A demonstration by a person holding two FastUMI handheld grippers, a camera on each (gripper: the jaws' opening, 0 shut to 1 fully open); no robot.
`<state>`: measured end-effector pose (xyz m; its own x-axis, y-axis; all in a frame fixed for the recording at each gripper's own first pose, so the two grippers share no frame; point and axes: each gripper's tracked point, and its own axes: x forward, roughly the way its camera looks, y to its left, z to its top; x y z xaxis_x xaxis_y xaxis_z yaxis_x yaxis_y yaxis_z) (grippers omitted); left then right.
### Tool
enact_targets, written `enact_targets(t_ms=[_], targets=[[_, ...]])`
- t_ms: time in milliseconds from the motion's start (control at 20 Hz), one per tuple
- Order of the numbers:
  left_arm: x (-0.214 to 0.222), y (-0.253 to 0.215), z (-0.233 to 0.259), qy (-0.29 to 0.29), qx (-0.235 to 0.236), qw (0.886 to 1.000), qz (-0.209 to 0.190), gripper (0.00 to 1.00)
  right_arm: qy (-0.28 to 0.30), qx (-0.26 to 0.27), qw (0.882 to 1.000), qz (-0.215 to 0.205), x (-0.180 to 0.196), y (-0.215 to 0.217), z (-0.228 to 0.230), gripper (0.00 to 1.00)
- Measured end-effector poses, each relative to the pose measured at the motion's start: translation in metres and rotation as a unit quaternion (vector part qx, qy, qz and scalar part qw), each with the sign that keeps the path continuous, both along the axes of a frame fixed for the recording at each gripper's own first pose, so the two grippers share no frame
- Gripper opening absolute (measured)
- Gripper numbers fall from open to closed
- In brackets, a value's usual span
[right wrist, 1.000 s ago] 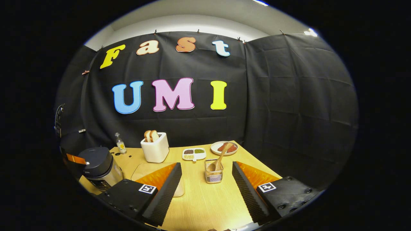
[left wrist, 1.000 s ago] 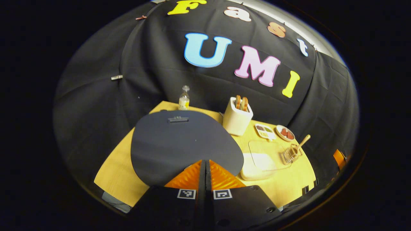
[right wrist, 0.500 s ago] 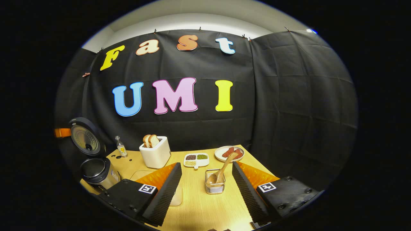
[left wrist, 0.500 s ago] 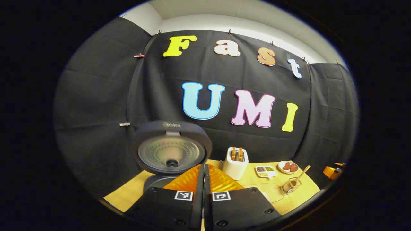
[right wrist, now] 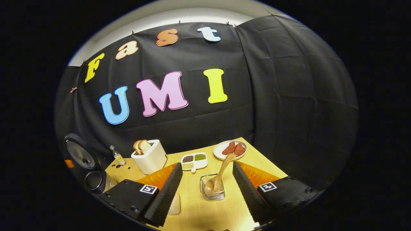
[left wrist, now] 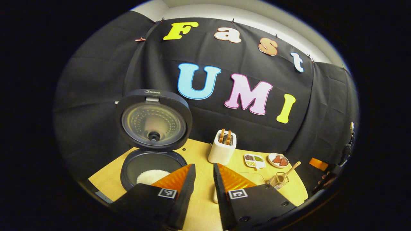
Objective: Close the left gripper, press the button to open the rice cooker; take a wooden spoon from the chopstick holder with the right hand, scoop a spoonful of rice and pour it into the rice cooker, then put the wooden spoon back into the chopstick holder.
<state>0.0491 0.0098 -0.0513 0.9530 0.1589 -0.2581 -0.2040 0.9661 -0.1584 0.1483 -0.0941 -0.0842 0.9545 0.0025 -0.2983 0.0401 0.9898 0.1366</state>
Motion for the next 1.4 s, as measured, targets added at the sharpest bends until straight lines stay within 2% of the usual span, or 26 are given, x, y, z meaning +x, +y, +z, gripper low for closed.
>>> enact_targets(t_ms=[150, 200, 300, 550, 750, 950, 1150, 1250, 1350, 1400], targets=[[-0.004, -0.016, -0.008, 0.007, -0.002, 1.0, 0.012, 0.72, 0.018, -0.001, 1.0, 0.002, 0.024, -0.012, -0.015, 0.98], [-0.006, -0.018, -0.01, 0.011, 0.002, 1.0, 0.024, 0.91, 0.026, 0.004, 1.0, -0.002, 0.031, -0.016, -0.021, 0.98], [-0.009, -0.022, -0.016, 0.02, 0.012, 0.999, 0.044, 0.95, 0.045, 0.011, 0.999, -0.011, 0.043, -0.026, -0.038, 0.98], [-0.011, -0.047, -0.04, 0.052, 0.0, 0.997, 0.06, 0.95, 0.095, 0.038, 0.995, -0.019, 0.071, -0.044, -0.081, 0.98], [-0.013, -0.063, -0.06, 0.082, -0.001, 0.994, 0.07, 0.95, 0.12, 0.08, 0.989, -0.038, 0.096, -0.054, -0.107, 0.99], [-0.014, -0.081, -0.08, 0.108, -0.005, 0.992, 0.067, 0.96, 0.143, 0.113, 0.982, -0.047, 0.121, -0.047, -0.131, 0.98], [-0.01, -0.099, -0.092, 0.127, -0.002, 0.99, 0.055, 0.95, 0.165, 0.125, 0.977, -0.043, 0.132, -0.041, -0.155, 0.94], [-0.008, -0.102, -0.093, 0.126, 0.002, 0.991, 0.055, 0.95, 0.165, 0.127, 0.977, -0.042, 0.137, -0.038, -0.158, 0.82], [-0.005, -0.112, -0.097, 0.123, -0.015, 0.991, 0.052, 0.95, 0.166, 0.122, 0.978, -0.041, 0.138, -0.037, -0.159, 0.45], [-0.005, -0.119, -0.099, 0.121, -0.021, 0.991, 0.05, 0.95, 0.164, 0.119, 0.978, -0.04, 0.137, -0.037, -0.158, 0.39]])
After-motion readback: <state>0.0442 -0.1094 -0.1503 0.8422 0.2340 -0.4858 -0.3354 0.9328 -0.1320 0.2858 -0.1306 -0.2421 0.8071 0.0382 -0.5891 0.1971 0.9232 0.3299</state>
